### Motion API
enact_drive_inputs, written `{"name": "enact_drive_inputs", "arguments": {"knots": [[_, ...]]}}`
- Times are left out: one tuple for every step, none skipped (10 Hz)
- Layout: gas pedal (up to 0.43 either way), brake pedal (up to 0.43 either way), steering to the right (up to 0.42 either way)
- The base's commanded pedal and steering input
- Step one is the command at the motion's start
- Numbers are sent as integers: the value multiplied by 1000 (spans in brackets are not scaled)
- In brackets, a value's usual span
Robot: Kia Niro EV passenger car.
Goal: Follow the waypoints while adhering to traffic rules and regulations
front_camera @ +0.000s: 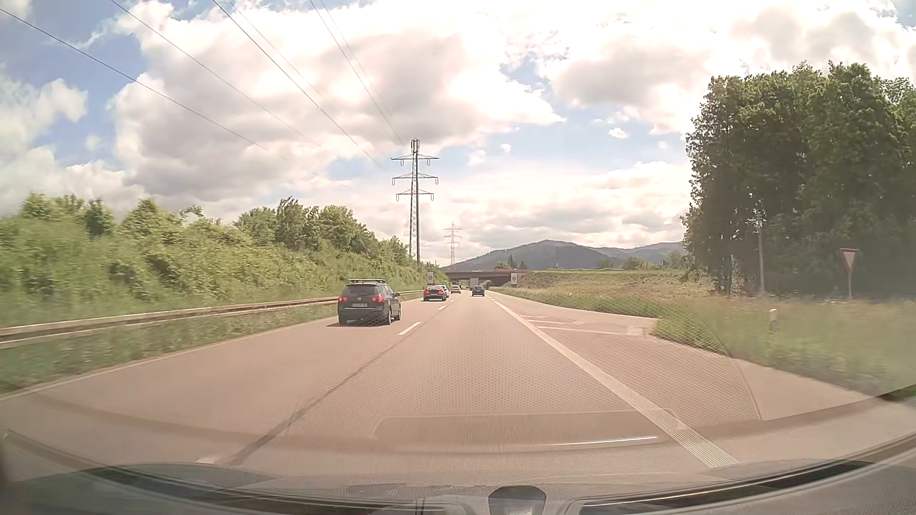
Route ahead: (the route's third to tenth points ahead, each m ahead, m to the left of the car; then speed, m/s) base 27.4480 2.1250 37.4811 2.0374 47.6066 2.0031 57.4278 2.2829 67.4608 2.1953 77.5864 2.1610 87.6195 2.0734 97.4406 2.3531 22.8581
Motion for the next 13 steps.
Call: {"name": "enact_drive_inputs", "arguments": {"knots": [[59, 0, 1], [8, 0, 1], [0, 0, 1], [0, 0, 1], [0, 0, 1], [0, 0, 1], [0, 0, 1], [0, 0, 1], [0, 0, 0], [0, 0, 0], [0, 0, 0], [0, 0, 0], [0, 0, 0]]}}
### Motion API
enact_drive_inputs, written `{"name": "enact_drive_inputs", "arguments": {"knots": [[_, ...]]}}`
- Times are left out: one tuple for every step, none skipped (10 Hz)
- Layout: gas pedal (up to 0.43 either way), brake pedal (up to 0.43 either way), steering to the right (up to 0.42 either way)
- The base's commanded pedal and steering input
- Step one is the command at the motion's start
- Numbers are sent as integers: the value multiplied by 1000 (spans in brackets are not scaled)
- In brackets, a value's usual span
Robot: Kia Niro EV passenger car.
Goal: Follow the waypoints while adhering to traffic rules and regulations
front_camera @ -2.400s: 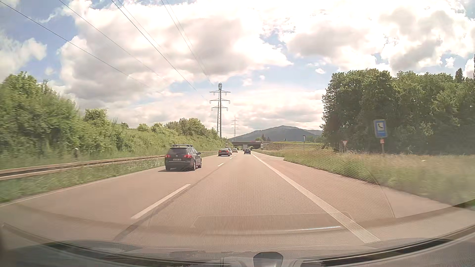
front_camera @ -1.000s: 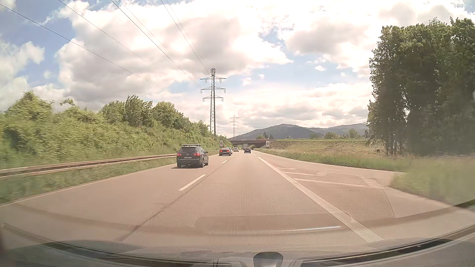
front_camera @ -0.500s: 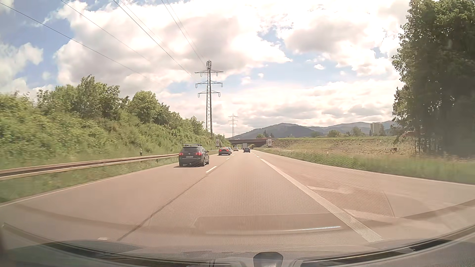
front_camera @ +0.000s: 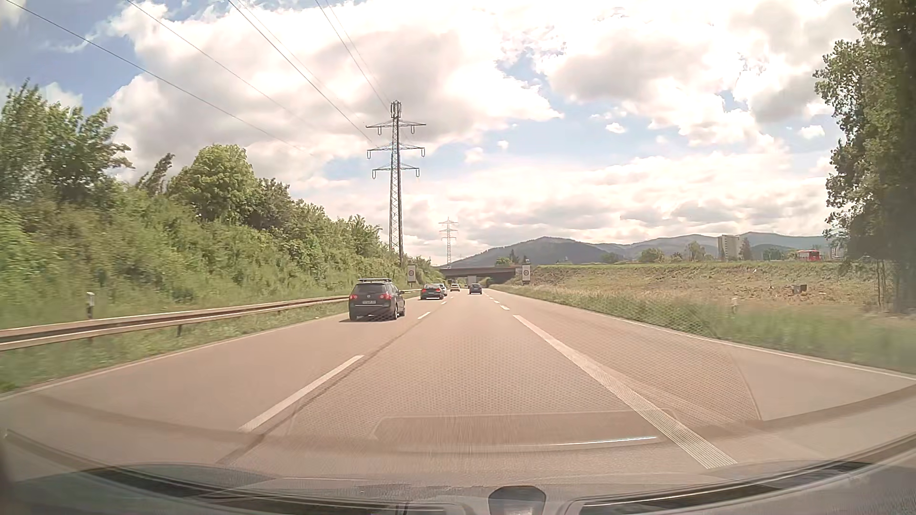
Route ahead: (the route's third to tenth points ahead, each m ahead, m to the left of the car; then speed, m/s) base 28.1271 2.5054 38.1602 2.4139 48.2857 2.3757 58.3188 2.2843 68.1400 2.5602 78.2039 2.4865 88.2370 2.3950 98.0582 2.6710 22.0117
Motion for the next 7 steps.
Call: {"name": "enact_drive_inputs", "arguments": {"knots": [[0, 0, 0], [0, 0, 0], [0, 0, 0], [0, 0, 0], [0, 0, 0], [0, 0, 0], [0, 0, 0]]}}
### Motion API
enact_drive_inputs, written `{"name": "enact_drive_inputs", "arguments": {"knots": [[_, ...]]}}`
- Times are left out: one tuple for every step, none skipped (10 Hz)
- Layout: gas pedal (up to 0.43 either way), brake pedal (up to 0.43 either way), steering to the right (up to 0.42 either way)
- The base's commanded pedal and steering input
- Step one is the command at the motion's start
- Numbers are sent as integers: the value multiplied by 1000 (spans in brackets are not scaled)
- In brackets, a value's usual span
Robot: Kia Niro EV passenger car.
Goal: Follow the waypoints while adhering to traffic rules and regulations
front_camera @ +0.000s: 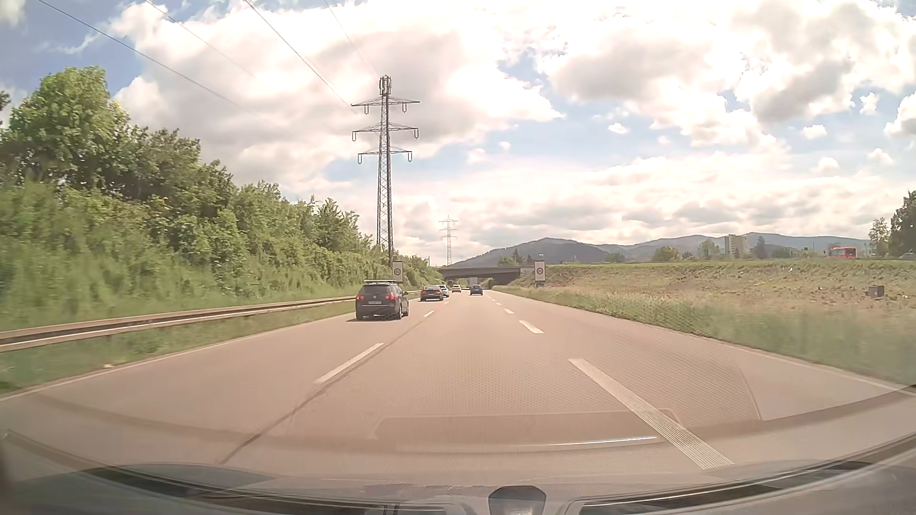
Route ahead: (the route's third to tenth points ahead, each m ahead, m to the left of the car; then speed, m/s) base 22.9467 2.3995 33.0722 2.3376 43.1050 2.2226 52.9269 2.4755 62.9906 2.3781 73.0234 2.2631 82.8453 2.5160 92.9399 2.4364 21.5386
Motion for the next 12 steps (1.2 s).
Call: {"name": "enact_drive_inputs", "arguments": {"knots": [[0, 0, 0], [0, 0, 0], [0, 0, 0], [0, 0, 0], [0, 0, 0], [0, 0, 0], [0, 0, 0], [0, 0, 0], [0, 0, 0], [0, 0, 0], [0, 0, 0], [0, 0, 0]]}}
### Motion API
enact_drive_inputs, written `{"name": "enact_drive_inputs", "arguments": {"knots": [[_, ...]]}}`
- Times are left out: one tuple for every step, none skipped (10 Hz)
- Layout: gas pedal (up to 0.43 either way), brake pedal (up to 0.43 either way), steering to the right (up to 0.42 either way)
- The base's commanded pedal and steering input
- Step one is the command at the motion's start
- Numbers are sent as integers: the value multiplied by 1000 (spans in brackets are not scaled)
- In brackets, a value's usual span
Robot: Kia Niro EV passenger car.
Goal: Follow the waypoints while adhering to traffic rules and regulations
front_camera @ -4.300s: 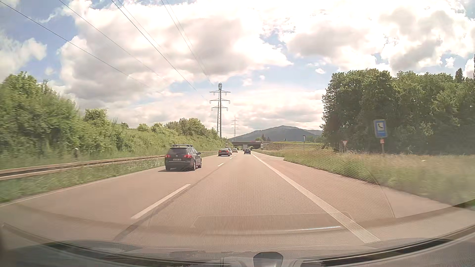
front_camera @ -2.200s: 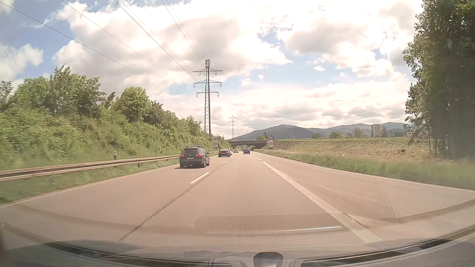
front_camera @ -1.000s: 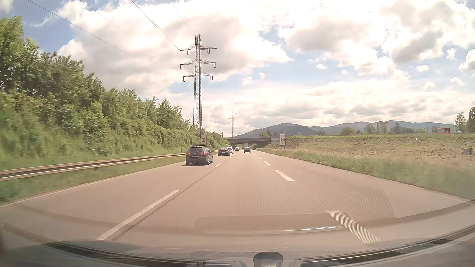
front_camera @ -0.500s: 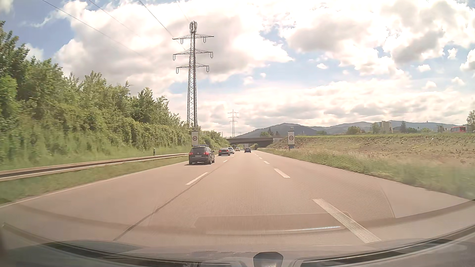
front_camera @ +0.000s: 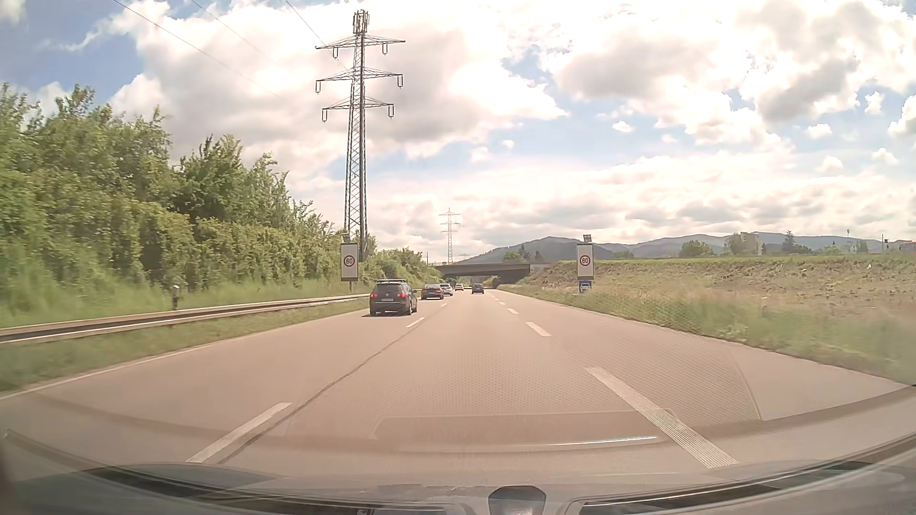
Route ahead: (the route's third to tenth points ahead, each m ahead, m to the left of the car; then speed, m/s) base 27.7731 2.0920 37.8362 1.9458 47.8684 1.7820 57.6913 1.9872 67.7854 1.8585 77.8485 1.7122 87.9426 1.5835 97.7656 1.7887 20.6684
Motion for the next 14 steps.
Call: {"name": "enact_drive_inputs", "arguments": {"knots": [[0, 0, 0], [20, 0, 0], [47, 0, 0], [87, 0, 0], [87, 0, 0], [87, 0, 0], [87, 0, 0], [87, 0, 0], [87, 0, 0], [87, 0, 0], [87, 0, 0], [87, 0, 0], [87, 0, 0], [98, 0, 0]]}}
